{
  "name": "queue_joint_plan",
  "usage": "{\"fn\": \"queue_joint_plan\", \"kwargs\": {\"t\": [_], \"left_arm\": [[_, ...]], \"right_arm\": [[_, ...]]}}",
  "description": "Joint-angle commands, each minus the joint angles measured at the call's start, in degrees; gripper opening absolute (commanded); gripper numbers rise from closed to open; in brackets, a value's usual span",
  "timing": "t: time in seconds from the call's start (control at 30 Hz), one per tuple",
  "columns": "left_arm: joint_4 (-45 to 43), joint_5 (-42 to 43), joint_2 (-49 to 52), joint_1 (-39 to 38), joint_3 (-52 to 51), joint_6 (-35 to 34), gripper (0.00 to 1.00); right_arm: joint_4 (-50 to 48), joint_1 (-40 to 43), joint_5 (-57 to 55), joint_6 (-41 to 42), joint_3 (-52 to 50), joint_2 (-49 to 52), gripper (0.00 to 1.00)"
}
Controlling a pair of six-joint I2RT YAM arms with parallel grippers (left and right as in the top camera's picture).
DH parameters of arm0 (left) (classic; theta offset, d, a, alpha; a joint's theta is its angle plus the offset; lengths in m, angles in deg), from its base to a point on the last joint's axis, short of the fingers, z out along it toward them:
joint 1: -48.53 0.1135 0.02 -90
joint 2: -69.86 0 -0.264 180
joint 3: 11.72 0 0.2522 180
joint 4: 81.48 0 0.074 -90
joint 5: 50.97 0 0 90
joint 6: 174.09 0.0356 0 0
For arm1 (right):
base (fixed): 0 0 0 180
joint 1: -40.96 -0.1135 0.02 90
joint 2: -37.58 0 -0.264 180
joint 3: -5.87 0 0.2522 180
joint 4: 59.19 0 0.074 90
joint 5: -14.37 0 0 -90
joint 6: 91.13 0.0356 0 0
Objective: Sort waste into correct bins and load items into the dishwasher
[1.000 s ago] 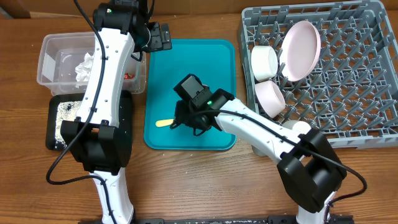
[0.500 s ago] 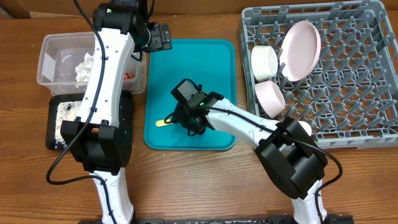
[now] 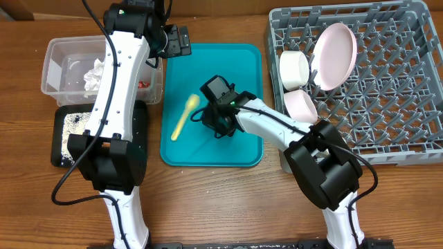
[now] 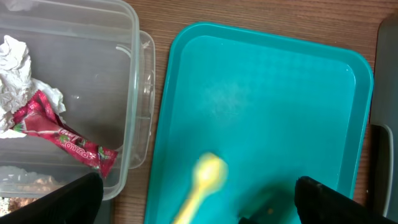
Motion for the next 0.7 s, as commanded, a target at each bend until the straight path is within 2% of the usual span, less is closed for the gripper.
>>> {"fn": "queue_joint_plan", "kwargs": {"t": [0.0,0.1,0.2,0.23,0.3,0.4,0.47,0.53,0.67], "left_arm": [[-0.1,-0.5,-0.2,-0.3,0.4,-0.3,1.0],[-0.1,-0.5,-0.2,-0.3,0.4,-0.3,1.0],[-0.1,-0.5,-0.2,-0.3,0.4,-0.3,1.0],[-0.1,-0.5,-0.2,-0.3,0.4,-0.3,1.0],[-0.1,-0.5,-0.2,-0.3,0.4,-0.3,1.0],[-0.1,-0.5,-0.2,-0.3,0.4,-0.3,1.0],[0.0,-0.5,-0.2,-0.3,0.4,-0.3,1.0],[-0.1,-0.5,-0.2,-0.3,0.4,-0.3,1.0],[-0.1,-0.5,-0.2,-0.4,0.4,-0.3,1.0]], "right_arm": [[2.0,0.3,-3.1,-3.0,-2.2,4.8,0.17],[2.9,0.5,-2.8,-4.8,-1.8,4.8,0.16],[5.1,0.5,-1.2,-12.3,1.8,4.8,0.17],[6.8,0.5,-1.4,-16.1,4.3,4.8,0.2],[11.2,0.2,-4.4,-24.5,10.9,4.8,0.33],[12.3,-0.5,-7.3,-29.5,15.6,4.8,0.47],[10.1,-0.9,-7.8,-30.9,16.2,4.8,0.6],[6.4,-1.2,-7.8,-32.0,16.1,5.0,0.66],[-1.4,-2.7,-9.0,-35.8,16.1,5.4,0.7]]}}
